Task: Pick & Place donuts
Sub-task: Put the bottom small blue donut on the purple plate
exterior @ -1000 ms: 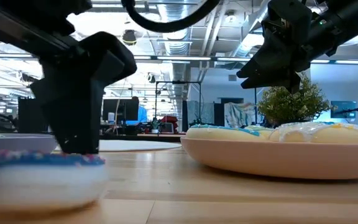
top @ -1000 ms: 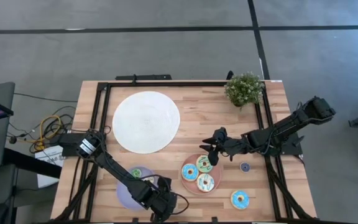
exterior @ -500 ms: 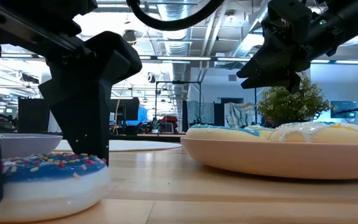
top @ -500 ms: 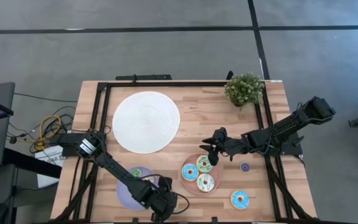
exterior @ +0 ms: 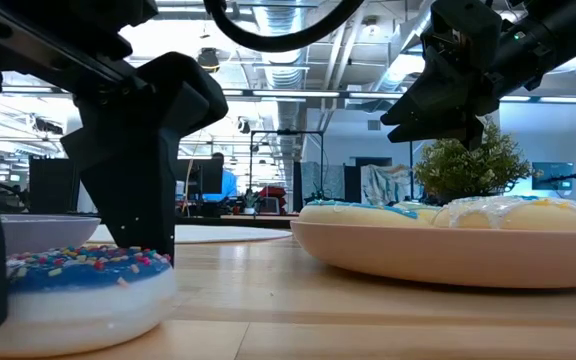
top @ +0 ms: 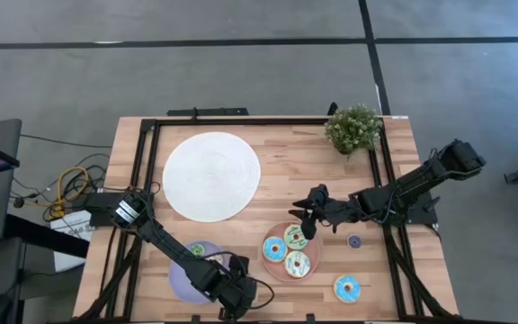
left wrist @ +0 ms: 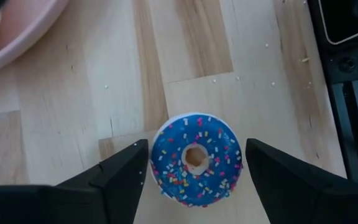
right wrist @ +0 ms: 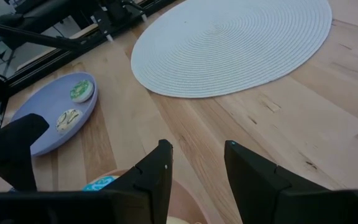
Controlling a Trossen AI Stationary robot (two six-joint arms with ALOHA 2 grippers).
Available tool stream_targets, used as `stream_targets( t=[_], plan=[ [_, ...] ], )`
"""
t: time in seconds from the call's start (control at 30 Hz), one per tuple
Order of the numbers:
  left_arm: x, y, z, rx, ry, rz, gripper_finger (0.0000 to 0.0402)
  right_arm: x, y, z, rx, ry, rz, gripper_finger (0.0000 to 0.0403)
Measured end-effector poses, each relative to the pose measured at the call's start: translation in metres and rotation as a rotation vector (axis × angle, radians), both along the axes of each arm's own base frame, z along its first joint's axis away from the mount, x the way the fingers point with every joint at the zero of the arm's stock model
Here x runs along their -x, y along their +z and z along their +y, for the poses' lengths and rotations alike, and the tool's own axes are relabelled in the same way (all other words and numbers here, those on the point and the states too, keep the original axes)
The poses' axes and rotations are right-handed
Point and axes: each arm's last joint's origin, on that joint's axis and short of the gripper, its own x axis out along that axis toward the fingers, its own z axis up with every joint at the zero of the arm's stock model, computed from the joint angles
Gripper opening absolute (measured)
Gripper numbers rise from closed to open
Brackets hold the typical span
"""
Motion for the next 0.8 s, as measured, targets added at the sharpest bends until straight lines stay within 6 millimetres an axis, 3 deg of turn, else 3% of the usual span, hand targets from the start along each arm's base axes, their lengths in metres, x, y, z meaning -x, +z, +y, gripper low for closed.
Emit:
stream_targets(
  t=[0.33, 0.63, 0.8],
  plan=[
    [0.000, 0.000, 0.000, 0.002, -0.002, 0.002, 0.0206, 0.000, 0.000, 0.000, 0.000, 0.000, 0.000, 0.0136],
    [0.000, 0.000, 0.000, 0.010, -0.005, 0.008, 0.0197, 0.000, 0.000, 0.000, 0.000, 0.000, 0.000, 0.0136],
    [-0.001, 0.020, 0.007, 0.043, 0.024, -0.019, 0.0197, 0.000, 0.000, 0.000, 0.000, 0.000, 0.000, 0.0136]
  ],
)
